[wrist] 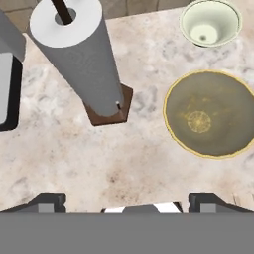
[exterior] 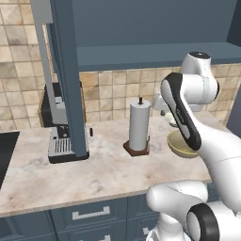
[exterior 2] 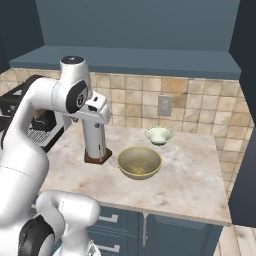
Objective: Pick up the bowls on the counter and stack them on top of one another in the open cabinet. Place the smaller bowl on top of the larger bowl.
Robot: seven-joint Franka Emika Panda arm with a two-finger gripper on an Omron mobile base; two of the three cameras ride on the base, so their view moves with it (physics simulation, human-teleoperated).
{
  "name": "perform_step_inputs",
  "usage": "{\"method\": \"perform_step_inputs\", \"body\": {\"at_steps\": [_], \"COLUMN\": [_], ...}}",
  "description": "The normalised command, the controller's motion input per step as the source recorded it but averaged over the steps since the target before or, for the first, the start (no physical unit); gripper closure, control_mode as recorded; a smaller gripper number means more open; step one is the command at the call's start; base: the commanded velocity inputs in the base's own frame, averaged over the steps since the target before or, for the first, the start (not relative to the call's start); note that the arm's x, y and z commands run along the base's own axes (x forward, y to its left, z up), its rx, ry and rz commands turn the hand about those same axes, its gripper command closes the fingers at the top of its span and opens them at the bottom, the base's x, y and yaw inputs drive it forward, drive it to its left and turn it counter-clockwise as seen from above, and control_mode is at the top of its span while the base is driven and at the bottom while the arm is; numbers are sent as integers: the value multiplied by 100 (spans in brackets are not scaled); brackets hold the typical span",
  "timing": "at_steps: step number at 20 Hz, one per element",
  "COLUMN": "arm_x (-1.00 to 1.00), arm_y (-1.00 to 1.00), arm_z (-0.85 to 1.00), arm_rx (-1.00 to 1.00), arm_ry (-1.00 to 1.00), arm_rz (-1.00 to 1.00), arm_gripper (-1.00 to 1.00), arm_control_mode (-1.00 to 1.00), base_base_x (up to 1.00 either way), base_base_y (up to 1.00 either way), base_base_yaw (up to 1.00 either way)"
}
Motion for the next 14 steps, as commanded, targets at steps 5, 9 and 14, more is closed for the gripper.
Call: {"method": "perform_step_inputs", "body": {"at_steps": [5,9,14], "arm_x": [-21,-17,-15], "arm_y": [-21,-28,-30], "arm_z": [0,0,0], "arm_rx": [2,2,3], "arm_ry": [0,0,0], "arm_rz": [-13,-12,-11], "arm_gripper": [-100,-100,-100], "arm_control_mode": [-100,-100,-100], "base_base_x": [0,0,0], "base_base_y": [0,0,0], "base_base_yaw": [0,0,0]}}
